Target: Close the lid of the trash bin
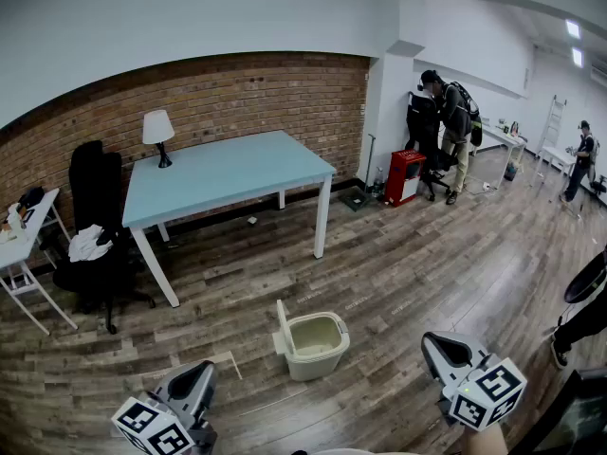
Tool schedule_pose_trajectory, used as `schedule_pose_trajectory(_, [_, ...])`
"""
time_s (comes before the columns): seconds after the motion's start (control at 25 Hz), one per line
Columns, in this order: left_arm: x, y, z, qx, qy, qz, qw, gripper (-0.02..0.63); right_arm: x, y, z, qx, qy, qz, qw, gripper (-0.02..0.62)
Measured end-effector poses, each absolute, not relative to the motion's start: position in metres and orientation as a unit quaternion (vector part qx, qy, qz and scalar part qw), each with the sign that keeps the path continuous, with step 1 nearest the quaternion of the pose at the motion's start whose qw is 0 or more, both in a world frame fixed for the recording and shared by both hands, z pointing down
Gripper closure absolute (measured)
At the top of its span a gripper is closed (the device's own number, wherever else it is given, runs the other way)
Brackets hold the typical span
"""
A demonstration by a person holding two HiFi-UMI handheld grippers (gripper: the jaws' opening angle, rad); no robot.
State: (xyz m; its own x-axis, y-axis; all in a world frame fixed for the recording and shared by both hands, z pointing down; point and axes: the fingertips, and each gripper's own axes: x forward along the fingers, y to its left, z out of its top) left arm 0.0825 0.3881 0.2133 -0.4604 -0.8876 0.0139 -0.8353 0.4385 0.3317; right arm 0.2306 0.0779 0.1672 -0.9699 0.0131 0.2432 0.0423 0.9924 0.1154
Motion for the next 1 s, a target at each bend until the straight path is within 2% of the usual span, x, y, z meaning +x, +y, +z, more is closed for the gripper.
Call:
schedule_pose_trajectory(0.72, [0.056,0.405,0.223,0.532,-0.831,-0.123,0.109,0.598,0.218,0.094,0.189,0.011,-0.992,-0.034,0.122,0.586])
schedule_pose_trajectory(1.0, [0.049,0.411,0.241,0.524,-0.834,-0.123,0.120,0.598,0.221,0.070,0.217,0.049,-0.988,-0.007,0.147,0.586])
